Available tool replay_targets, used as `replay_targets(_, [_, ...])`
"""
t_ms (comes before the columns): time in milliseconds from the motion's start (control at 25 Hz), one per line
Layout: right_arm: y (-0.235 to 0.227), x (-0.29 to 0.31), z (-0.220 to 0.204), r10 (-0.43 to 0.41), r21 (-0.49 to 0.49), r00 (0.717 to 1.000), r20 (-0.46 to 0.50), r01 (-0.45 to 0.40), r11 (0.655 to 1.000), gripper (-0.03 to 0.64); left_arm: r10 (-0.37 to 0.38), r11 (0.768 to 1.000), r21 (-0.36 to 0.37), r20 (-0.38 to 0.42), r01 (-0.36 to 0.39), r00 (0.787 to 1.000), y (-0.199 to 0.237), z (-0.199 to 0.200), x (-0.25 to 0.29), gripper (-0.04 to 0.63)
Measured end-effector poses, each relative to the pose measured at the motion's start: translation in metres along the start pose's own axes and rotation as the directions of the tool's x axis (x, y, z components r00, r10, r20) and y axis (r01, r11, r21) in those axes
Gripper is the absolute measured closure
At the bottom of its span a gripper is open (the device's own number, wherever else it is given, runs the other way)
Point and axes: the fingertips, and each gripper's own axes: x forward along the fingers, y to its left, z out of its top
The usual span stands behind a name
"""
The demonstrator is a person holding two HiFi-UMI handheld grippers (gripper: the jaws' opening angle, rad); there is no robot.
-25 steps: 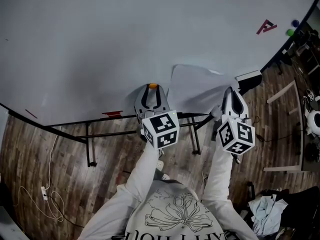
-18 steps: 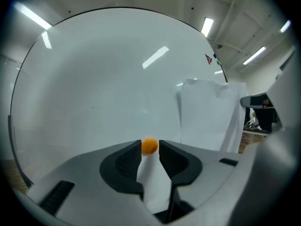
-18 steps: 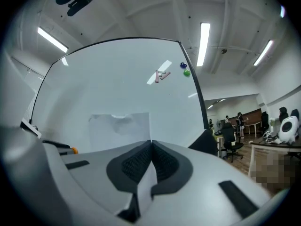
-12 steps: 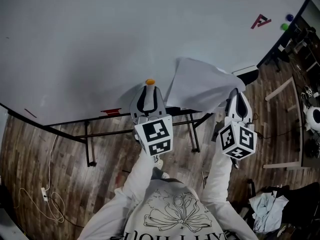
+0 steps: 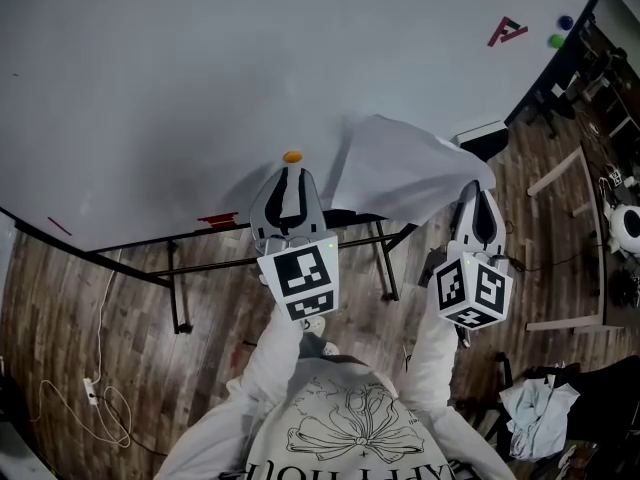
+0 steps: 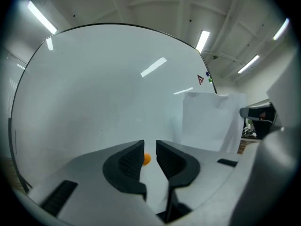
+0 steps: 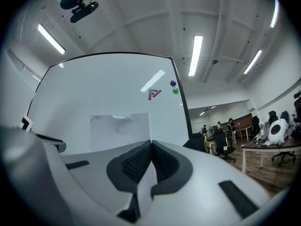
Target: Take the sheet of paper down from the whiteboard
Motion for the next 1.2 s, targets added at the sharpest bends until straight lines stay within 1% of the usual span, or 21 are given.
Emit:
replay_targets(80, [-0.001,-0.003,0.0,-0.005,0.002,1.0,0.001,0.005,1.0,0.614,-0.003,1.0,0.0,0.005,0.003,1.0,-0.002,0.003,-0.002,0.526])
replay_targets(440, [0.0,-0.007,-0.003,0.008,-0.008,1.0,-0.009,-0.008,1.0,0.614,-0.029,1.0,0.01,0.026,0.029,0.999,-0.014,0.015,-0.009,0.534])
replay_targets(1200, [-0.007,-0.012,0.003,0.009,0.016,1.0,0.011,-0.009,1.0,0.614,-0.017,1.0,0.013,0.04,0.017,0.999,-0.022,0.02,-0.011,0.534])
